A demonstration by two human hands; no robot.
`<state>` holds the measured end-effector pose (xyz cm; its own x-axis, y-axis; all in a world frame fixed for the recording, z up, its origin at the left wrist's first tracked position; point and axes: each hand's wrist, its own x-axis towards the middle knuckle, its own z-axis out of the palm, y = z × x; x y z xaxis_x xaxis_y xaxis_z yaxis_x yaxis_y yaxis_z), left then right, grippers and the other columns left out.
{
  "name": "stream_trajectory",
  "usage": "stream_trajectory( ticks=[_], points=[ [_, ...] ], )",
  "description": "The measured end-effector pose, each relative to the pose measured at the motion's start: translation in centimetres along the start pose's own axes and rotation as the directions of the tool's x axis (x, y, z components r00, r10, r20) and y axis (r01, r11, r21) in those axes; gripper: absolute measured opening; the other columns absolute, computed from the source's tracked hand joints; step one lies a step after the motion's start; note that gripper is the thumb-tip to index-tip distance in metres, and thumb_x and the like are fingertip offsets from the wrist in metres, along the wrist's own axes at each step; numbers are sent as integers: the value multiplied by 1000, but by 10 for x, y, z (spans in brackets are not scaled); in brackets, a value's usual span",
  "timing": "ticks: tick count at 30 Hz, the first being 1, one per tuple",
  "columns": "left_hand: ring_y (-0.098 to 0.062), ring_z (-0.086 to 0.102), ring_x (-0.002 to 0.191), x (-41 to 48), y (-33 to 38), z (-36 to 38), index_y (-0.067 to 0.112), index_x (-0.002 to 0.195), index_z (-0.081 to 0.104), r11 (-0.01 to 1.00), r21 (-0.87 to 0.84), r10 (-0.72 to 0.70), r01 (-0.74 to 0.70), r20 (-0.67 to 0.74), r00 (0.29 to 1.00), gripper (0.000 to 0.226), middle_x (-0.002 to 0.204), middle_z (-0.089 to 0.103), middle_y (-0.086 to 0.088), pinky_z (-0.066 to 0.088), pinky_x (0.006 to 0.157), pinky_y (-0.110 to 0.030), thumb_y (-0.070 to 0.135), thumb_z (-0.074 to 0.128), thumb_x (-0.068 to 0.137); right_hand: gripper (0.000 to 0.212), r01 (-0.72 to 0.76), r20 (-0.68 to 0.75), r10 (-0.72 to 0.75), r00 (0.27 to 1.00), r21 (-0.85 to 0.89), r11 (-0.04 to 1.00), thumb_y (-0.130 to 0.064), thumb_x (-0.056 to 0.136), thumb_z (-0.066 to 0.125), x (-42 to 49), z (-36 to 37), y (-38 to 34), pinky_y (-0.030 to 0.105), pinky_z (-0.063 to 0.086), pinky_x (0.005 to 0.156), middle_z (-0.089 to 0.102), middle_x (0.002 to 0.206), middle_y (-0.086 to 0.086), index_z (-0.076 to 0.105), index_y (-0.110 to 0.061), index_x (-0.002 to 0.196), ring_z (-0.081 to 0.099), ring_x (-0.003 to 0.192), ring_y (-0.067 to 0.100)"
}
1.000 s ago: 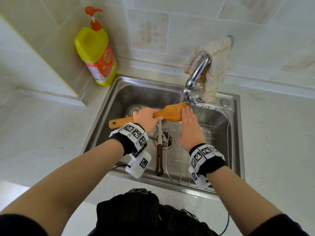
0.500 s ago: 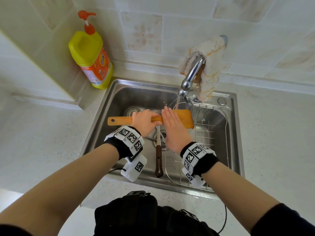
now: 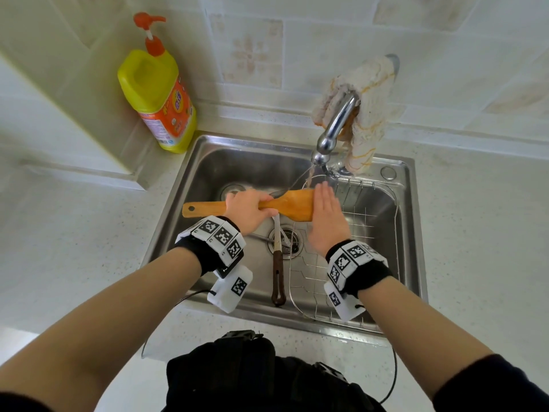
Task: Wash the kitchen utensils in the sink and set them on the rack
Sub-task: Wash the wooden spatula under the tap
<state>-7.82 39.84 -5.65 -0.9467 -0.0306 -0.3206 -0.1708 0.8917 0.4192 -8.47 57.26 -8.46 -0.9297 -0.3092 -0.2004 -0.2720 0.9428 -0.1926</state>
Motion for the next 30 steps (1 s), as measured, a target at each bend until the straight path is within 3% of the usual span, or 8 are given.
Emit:
stream_trajectory(
  ticks=[2,6,11,13,18,20,24,30],
  points=[
    [-19,50,118,-2,-4,3,24,125,57,1000,-26,-2,2,6,1000,39,121,60,3,23,108,-41,41,53,91,85,-12,-1,12,1000,-24,1000,-3,87,47,-5,1,-6,38,0,119,-15,155,15,-14,-3,146,-11,144,27],
    [-19,54,112,0,-3,0,22,123,59,997,-79,2,-4,-20,1000,36,115,64,2,30,107,-45,38,54,91,81,201,-12,-202,979,-54,978,-6,90,46,0,1,-35,35,-3,119,-13,156,10,-10,-6,148,-10,145,23],
    [-21,51,118,-1,-6,-3,20,128,55,999,-47,-6,8,31,999,42,124,60,0,26,109,-45,39,52,91,86,14,27,-14,1000,8,1000,-1,87,50,12,-8,-7,33,-3,116,-10,157,9,-9,-9,148,-7,145,23],
    [-21,49,119,-3,-8,-2,20,128,54,1000,-11,11,-10,76,997,40,123,58,-2,24,110,-47,38,50,93,84,18,18,-17,1000,-17,1000,-1,88,48,5,-4,-11,33,-5,115,-12,157,12,-10,-6,148,-9,145,25],
    [-18,46,119,0,1,-8,19,123,54,993,85,80,-85,54,995,34,123,54,1,25,108,-48,35,49,94,82,263,-20,-265,964,-68,962,-3,89,47,0,3,-41,32,-7,116,-14,156,11,-10,-7,148,-11,145,23],
    [-17,48,117,0,6,-7,20,123,54,991,81,102,-104,32,994,35,120,55,2,25,108,-45,37,49,93,85,216,-34,-218,975,-54,975,-4,88,50,2,-4,-30,33,-5,116,-12,157,8,-9,-9,148,-10,145,21],
    [-17,49,111,-2,8,-4,22,119,56,986,57,155,-156,29,988,31,113,55,3,24,104,-40,38,49,92,91,-78,-5,78,997,2,997,-5,85,54,-8,-14,-4,34,-5,116,-11,157,11,-11,-7,148,-9,145,24],
    [-17,48,112,-6,9,-11,22,122,54,943,145,295,-299,51,954,32,116,54,2,24,105,-41,36,49,93,83,35,-90,-44,995,-93,995,-13,91,48,-26,-6,-46,34,-9,114,-15,156,10,-12,-7,147,-12,144,25]
  ],
)
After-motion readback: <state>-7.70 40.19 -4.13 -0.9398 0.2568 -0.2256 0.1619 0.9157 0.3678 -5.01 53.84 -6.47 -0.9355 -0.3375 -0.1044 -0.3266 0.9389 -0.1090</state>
